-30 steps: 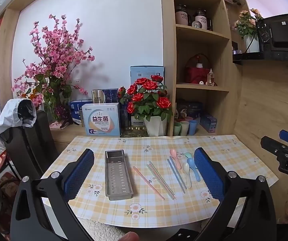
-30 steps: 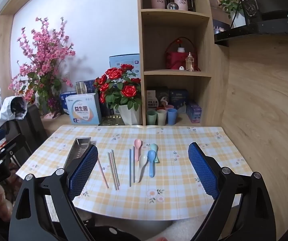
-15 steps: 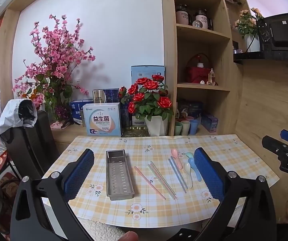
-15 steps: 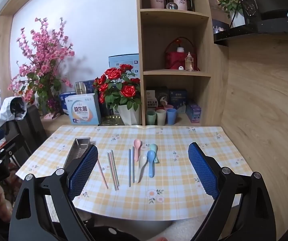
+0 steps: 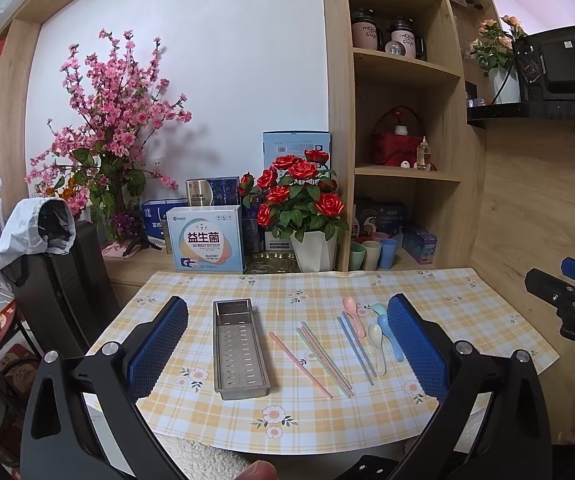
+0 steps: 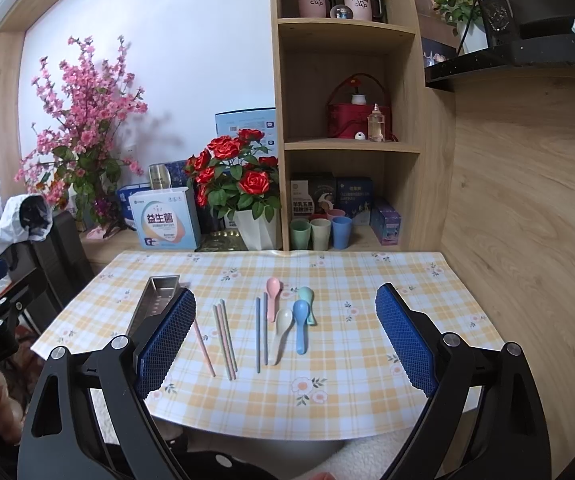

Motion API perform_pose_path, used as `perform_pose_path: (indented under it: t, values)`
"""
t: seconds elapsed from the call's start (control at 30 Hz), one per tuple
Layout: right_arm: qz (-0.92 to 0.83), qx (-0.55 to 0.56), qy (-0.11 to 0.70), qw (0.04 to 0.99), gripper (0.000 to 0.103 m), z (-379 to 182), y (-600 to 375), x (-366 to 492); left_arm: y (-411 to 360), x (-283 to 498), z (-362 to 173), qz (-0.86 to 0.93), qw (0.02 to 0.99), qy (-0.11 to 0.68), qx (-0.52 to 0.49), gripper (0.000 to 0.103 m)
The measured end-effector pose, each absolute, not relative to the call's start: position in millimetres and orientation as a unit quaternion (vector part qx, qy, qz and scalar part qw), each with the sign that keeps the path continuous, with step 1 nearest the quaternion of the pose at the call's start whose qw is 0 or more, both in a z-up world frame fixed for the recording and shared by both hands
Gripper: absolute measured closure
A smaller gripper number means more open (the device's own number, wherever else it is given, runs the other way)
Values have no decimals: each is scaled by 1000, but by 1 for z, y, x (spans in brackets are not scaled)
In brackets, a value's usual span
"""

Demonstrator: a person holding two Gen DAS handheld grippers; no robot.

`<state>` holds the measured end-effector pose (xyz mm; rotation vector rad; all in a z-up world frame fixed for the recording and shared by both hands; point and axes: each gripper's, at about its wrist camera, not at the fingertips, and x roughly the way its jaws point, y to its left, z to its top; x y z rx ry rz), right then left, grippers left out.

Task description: Organize utensils

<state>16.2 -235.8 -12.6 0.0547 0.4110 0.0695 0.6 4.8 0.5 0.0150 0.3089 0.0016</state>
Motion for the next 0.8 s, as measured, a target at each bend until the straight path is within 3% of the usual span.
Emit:
perform_pose_path:
  t: [0.8]
  values:
    - [34, 28, 203, 978, 14, -14, -239, 17, 7, 0, 0, 1, 988, 153, 8, 5]
